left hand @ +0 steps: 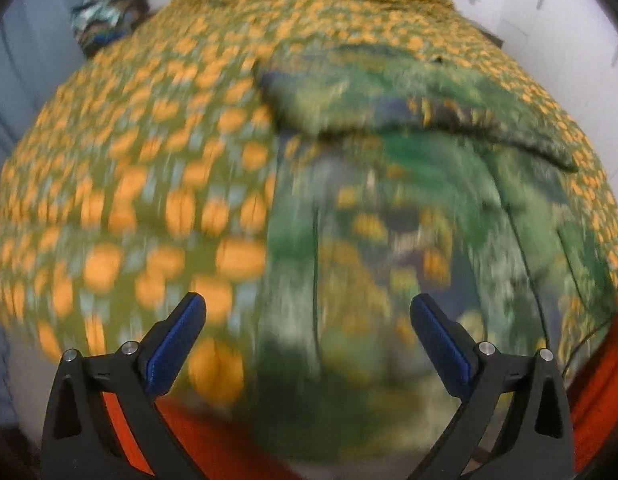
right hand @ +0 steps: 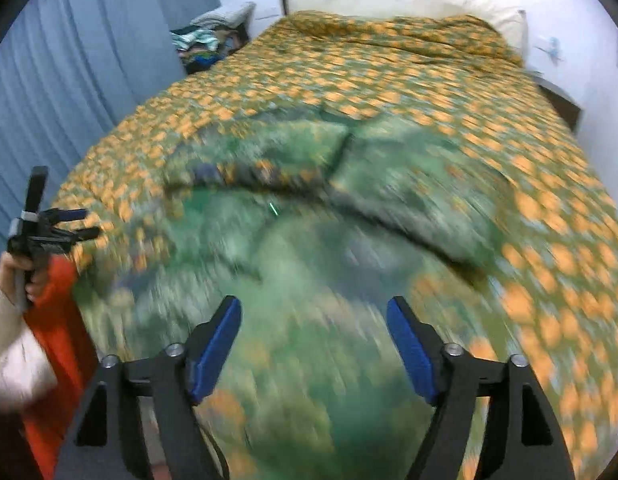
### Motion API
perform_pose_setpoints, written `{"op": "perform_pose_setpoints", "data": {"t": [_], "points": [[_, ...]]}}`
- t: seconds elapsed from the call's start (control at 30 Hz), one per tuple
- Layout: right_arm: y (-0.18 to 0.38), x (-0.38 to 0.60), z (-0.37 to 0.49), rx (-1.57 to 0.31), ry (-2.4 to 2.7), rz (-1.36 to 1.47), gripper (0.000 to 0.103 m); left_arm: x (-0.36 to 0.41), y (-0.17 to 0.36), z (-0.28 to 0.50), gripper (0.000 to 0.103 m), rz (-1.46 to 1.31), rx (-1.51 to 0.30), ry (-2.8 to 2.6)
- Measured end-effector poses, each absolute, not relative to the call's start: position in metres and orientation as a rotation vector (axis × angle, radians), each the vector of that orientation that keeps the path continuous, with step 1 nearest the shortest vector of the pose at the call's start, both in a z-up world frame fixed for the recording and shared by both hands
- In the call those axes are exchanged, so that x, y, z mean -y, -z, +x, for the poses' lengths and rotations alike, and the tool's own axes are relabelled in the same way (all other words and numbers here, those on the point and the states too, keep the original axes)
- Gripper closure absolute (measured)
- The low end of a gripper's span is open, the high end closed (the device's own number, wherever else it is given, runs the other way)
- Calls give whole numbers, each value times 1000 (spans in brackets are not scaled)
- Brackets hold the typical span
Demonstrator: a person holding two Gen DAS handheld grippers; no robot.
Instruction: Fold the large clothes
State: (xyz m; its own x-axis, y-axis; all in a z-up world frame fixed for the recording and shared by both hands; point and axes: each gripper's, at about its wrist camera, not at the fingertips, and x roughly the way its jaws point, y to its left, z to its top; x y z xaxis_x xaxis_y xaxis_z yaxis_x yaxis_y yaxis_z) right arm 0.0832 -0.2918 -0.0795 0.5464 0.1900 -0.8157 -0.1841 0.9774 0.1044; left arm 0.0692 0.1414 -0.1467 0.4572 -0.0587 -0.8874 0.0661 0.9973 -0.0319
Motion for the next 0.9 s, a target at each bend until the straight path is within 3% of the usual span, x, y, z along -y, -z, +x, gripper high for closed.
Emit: {"op": "perform_pose_setpoints", "data": {"t": [0.33,0.7,0.77,0.8,0.9], "points": [[173,375,16,-1214,-17,461,19,-144,198,70,1,-81,-1268,64],[210,377,31,-1316,-78,528,19,-141,220,72,2,-161,-1341,142],[213,380,31,-1329,-89,556,20,-140,218,69,10,-167,-1354,150],[212,381,31,-1327,-97,567,24,-139,216,67,14,-162,-1361,152],[206,386,26,-1324,-138,605,52,-140,209,54,30,-141,-1370,156]]}}
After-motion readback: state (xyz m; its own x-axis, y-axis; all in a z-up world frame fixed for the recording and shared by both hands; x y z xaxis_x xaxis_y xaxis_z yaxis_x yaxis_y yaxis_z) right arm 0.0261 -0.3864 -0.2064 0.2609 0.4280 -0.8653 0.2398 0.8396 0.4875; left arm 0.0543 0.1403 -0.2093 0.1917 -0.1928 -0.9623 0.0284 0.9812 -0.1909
